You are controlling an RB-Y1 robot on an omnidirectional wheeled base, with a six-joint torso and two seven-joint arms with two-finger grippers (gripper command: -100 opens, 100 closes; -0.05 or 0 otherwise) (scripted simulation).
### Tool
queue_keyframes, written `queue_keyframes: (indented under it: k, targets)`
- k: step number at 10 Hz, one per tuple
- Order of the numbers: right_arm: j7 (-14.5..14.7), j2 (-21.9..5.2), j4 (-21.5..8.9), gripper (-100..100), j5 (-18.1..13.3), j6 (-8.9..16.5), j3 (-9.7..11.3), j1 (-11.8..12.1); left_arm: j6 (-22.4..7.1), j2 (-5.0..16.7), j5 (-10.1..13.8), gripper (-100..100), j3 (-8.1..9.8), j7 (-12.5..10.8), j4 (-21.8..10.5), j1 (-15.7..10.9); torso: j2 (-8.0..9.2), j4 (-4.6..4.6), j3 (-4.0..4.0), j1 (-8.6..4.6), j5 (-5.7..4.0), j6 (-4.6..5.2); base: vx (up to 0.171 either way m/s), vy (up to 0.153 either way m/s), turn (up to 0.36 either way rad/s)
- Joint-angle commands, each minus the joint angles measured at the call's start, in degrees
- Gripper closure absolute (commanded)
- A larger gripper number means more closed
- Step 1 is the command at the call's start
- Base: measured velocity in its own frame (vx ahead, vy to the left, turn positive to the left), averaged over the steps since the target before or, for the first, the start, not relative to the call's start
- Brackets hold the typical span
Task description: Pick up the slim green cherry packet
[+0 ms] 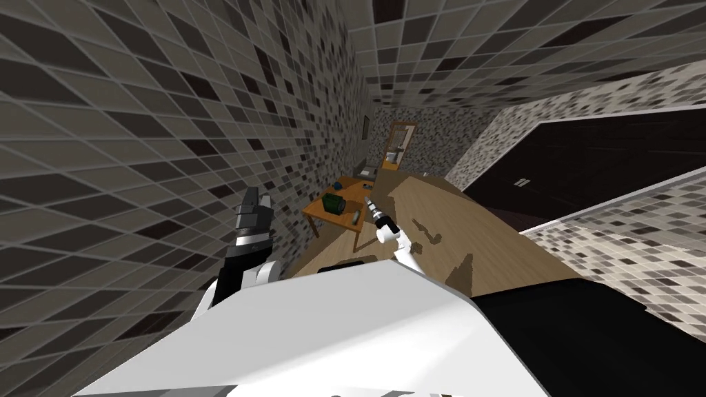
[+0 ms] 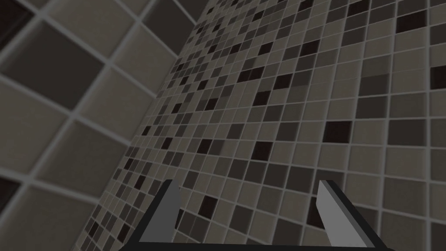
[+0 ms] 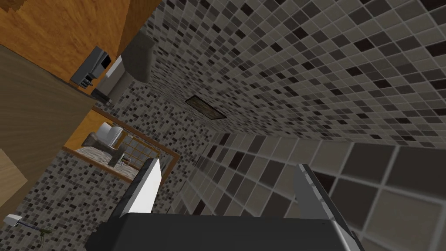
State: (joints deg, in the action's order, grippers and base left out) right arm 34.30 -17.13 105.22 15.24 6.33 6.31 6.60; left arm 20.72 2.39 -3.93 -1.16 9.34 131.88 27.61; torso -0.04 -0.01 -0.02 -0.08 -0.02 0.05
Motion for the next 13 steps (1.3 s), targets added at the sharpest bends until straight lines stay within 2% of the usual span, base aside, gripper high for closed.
queue_keyframes:
  k: [1,2,3,4,5,6,7,8,9,10,11,12,13]
  targets:
    - [2.19,-0.45,-2.86,-100,1.12,2.86,0.35,-2.22,0.0,0.0,0.0,0,0.0,0.0,0.0,0.0,0.0,0.0,0.0,0.0,0.0,0.0,-0.009,-0.012,0.216]
    - [2.19,-0.45,-3.81,-100,1.12,4.15,0.35,-2.22,0.0,0.0,0.0,0,0.0,0.0,0.0,-0.01,-0.01,0.0,-0.01,0.0,0.0,-0.05,-0.006,-0.013,0.124]
    - [3.88,-1.25,-5.96,-100,2.36,5.92,0.6,-3.78,0.0,0.0,0.0,0,0.0,0.0,0.0,0.0,-0.01,0.0,-0.01,-0.01,0.0,0.0,0.0,-0.007,0.206]
    - [3.88,-1.25,-6.99,-100,2.36,7.41,0.6,-3.78,0.0,0.0,0.0,0,0.0,0.0,0.0,-0.01,-0.03,-0.01,-0.02,0.01,0.0,-0.03,0.003,-0.009,0.109]
    - [3.88,-1.25,-6.99,-100,2.36,7.41,0.6,-3.78,0.0,0.0,0.0,0,0.0,0.0,0.0,0.0,-0.04,-0.01,-0.03,-0.01,0.0,0.01,0.002,-0.005,-0.02]
    - [5.54,-2.1,-9.94,-100,3.67,9.61,0.82,-5.32,0.0,0.0,0.0,0,0.0,0.0,0.0,0.01,-0.03,-0.01,-0.02,0.01,0.0,0.02,0.006,-0.002,0.192]
    - [5.54,-2.1,-10.28,-100,3.67,10.69,0.82,-5.32,0.0,0.0,0.0,0,0.0,0.0,0.0,0.0,-0.05,-0.01,-0.03,0.03,0.0,-0.03,0.006,-0.009,0.134]
    - [7.16,-2.99,-12.21,-100,5.03,12.7,1.01,-6.84,0.0,0.0,0.0,0,0.0,0.0,0.0,0.0,-0.05,-0.01,-0.03,0.01,0.01,0.0,0.01,-0.007,0.241]
    - [7.16,-2.99,-13.68,-100,5.03,14.0,1.01,-6.84,0.0,0.0,0.0,0,0.0,0.0,0.0,0.0,-0.08,-0.01,-0.05,0.01,0.01,-0.04,0.012,-0.012,0.111]
    - [8.74,-3.94,-15.84,-100,6.44,15.87,1.17,-8.34,0.0,0.0,0.0,0,0.0,0.0,0.0,0.01,-0.08,-0.02,-0.05,-0.01,0.0,0.02,0.016,-0.005,0.232]
    - [8.74,-3.94,-17.18,-100,6.44,17.33,1.17,-8.34,0.0,0.0,0.0,0,0.0,0.0,0.0,0.0,-0.09,-0.02,-0.05,0.01,0.0,-0.02,0.015,-0.012,0.111]
    - [10.27,-4.93,-19.45,-100,7.9,18.95,1.31,-9.8,0.0,0.0,0.0,0,0.0,0.0,0.0,0.01,-0.1,-0.02,-0.06,-0.01,0.0,0.02,0.021,-0.007,0.209]
    - [10.27,-4.93,-20.75,-100,7.9,20.48,1.31,-9.8,0.0,0.0,0.0,0,0.0,0.0,0.0,0.0,-0.12,-0.02,-0.06,0.0,0.0,-0.01,0.02,-0.014,0.111]
